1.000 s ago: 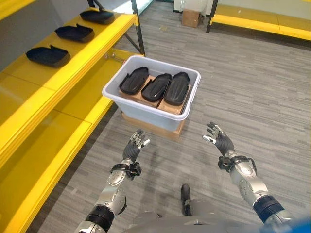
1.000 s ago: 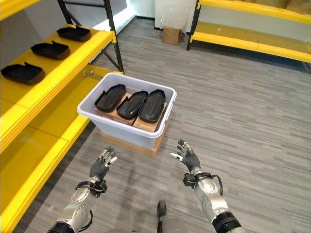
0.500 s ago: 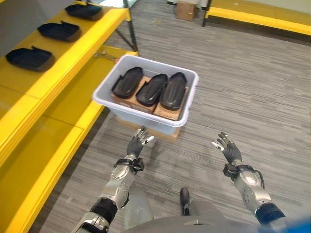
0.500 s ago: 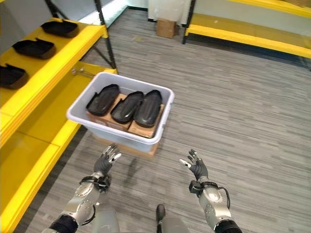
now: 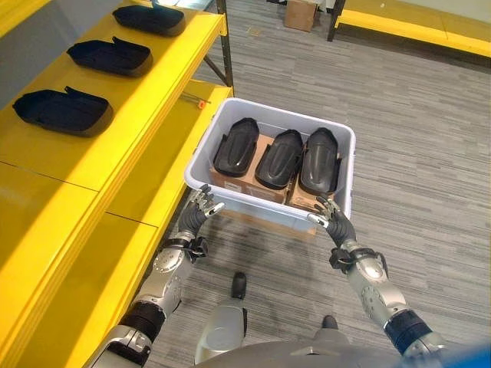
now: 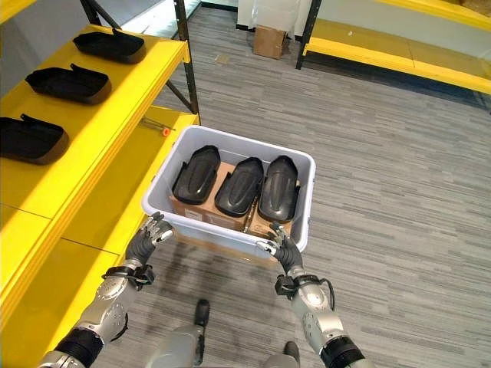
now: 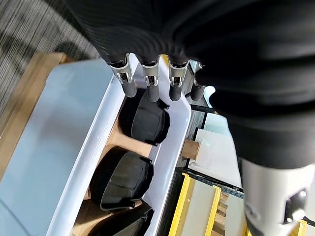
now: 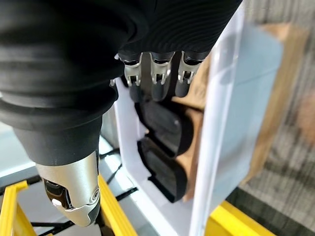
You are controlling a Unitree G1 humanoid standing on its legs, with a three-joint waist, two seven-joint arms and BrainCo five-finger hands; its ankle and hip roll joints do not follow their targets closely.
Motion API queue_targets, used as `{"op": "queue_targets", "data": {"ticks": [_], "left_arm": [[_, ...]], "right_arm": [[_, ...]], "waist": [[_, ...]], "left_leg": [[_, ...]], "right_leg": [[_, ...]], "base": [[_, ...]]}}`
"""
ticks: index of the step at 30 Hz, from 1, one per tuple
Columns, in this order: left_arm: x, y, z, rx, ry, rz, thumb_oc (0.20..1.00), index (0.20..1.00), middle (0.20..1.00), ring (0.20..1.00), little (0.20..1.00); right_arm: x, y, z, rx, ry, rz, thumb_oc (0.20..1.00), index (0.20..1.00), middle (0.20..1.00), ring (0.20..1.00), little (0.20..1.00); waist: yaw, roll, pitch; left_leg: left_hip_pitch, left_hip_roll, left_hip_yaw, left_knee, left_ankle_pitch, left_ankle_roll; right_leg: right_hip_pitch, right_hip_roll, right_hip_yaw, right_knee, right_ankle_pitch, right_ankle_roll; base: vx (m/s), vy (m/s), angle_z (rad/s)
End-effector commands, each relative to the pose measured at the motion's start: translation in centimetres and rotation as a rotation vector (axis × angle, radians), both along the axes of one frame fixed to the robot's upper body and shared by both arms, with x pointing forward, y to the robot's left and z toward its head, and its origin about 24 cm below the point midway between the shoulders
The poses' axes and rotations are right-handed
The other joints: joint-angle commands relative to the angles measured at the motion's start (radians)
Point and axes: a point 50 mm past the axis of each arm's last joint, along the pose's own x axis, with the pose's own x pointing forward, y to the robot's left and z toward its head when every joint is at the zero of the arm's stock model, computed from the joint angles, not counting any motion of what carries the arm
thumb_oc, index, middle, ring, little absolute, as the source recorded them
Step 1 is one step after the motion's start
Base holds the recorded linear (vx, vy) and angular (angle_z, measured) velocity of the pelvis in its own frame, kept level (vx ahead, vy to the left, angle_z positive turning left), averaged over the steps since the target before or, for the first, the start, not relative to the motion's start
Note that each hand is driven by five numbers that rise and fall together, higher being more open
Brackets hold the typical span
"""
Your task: Move parts from the plastic box to the shelf.
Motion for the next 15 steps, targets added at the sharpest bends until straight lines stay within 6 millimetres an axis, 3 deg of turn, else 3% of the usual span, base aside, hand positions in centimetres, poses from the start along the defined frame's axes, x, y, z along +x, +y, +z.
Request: {"op": "queue_targets", "data": {"ticks": [1, 8, 10, 12, 14, 15], "left_arm": [[-0.66, -1.20, 0.63, -0.061, -0.070, -0.004, 1.000, 1.000, 1.000, 1.000, 1.000], [-0.55, -1.65, 0.87, -0.057, -0.080, -0.026, 1.000, 1.000, 1.000, 1.000, 1.000], [-0.51, -1.94, 0.90, -0.052, -0.079, -0.047, 1.000, 1.000, 1.000, 1.000, 1.000], [-0.67, -2.20, 0.85, -0.027, -0.075, -0.087, 1.000, 1.000, 1.000, 1.000, 1.000], [-0.71, -2.17, 0.89, -0.023, -0.077, -0.091, 1.000, 1.000, 1.000, 1.000, 1.000], [-0.81, -2.04, 0.98, -0.012, -0.079, -0.096, 1.000, 1.000, 1.000, 1.000, 1.000]], "right_arm": [[0.83, -1.32, 1.96, -0.025, -0.100, -0.007, 1.000, 1.000, 1.000, 1.000, 1.000], [0.96, -1.47, 2.63, -0.039, -0.134, -0.010, 1.000, 1.000, 1.000, 1.000, 1.000], [0.96, -1.47, 2.61, -0.038, -0.133, -0.015, 1.000, 1.000, 1.000, 1.000, 1.000], [0.33, -1.37, 2.10, -0.034, -0.114, 0.001, 1.000, 1.000, 1.000, 1.000, 1.000], [0.24, -1.38, 2.00, -0.034, -0.110, 0.003, 1.000, 1.000, 1.000, 1.000, 1.000], [0.01, -1.41, 1.78, -0.023, -0.103, -0.009, 1.000, 1.000, 1.000, 1.000, 1.000]], "waist": [[-0.007, 0.009, -0.033], [-0.016, 0.002, -0.025], [-0.023, 0.005, -0.022], [-0.046, 0.028, -0.021], [-0.048, 0.035, -0.018], [-0.055, 0.055, 0.003]], "left_leg": [[-0.122, 0.119, -0.059, 0.124, -0.057, -0.047], [-0.170, 0.076, -0.095, 0.188, -0.100, -0.022], [-0.164, 0.049, -0.101, 0.198, -0.120, -0.004], [-0.112, 0.005, -0.102, 0.160, -0.124, 0.030], [-0.091, 0.000, -0.102, 0.144, -0.124, 0.036], [-0.024, -0.007, -0.079, 0.094, -0.120, 0.056]], "right_leg": [[0.013, 0.027, -0.009, -0.034, -0.005, 0.022], [0.004, 0.011, -0.030, 0.013, 0.012, 0.026], [-0.004, -0.005, -0.021, 0.045, 0.065, 0.023], [-0.048, -0.015, 0.016, 0.143, 0.192, -0.011], [-0.065, -0.011, 0.024, 0.177, 0.206, -0.022], [-0.115, -0.004, -0.026, 0.272, 0.200, -0.043]], "base": [[0.04, 0.030, 0.05], [0.02, 0.054, 0.04], [0.03, 0.186, 0.36], [0.07, 0.392, 0.49], [0.06, 0.298, 0.23], [0.06, 0.313, 0.02]]}}
